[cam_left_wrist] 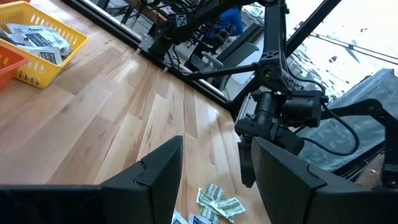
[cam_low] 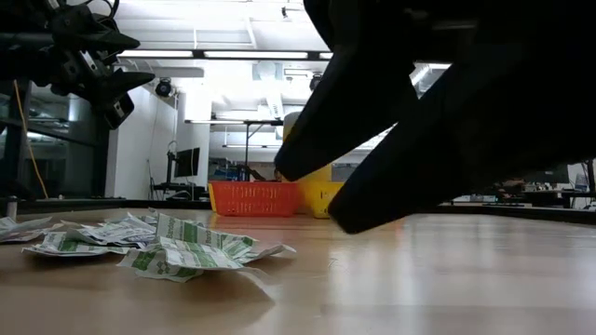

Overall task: Pick & Place First Aid Supplies
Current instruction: Put the green bandage pack into the top orange basket

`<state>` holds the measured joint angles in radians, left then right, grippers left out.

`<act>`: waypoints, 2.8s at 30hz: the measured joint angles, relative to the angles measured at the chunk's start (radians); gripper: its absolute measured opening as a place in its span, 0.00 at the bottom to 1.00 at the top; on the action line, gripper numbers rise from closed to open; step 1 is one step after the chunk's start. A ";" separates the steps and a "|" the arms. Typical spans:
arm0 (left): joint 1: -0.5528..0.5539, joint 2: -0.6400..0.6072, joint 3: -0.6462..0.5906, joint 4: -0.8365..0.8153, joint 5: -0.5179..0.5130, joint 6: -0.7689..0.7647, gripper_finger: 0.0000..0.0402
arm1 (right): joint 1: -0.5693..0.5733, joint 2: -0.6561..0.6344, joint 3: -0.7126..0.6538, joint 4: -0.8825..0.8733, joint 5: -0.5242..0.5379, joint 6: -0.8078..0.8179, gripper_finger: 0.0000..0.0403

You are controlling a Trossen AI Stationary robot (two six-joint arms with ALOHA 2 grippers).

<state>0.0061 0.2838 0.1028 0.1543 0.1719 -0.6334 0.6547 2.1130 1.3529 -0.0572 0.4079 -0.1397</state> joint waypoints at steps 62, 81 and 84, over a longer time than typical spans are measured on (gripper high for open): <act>0.000 0.000 0.000 0.000 0.000 0.000 0.48 | -0.047 0.145 0.141 0.001 -0.005 -0.092 0.62; 0.000 0.000 0.000 0.000 0.000 0.000 0.48 | -0.061 0.146 0.140 -0.082 0.043 0.098 0.38; 0.000 0.000 0.000 0.000 0.000 0.000 0.48 | -0.069 0.146 0.139 -0.084 0.045 0.137 0.33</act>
<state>0.0062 0.2840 0.1028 0.1539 0.1715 -0.6334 0.5859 2.2589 1.4921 -0.1413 0.4527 -0.0024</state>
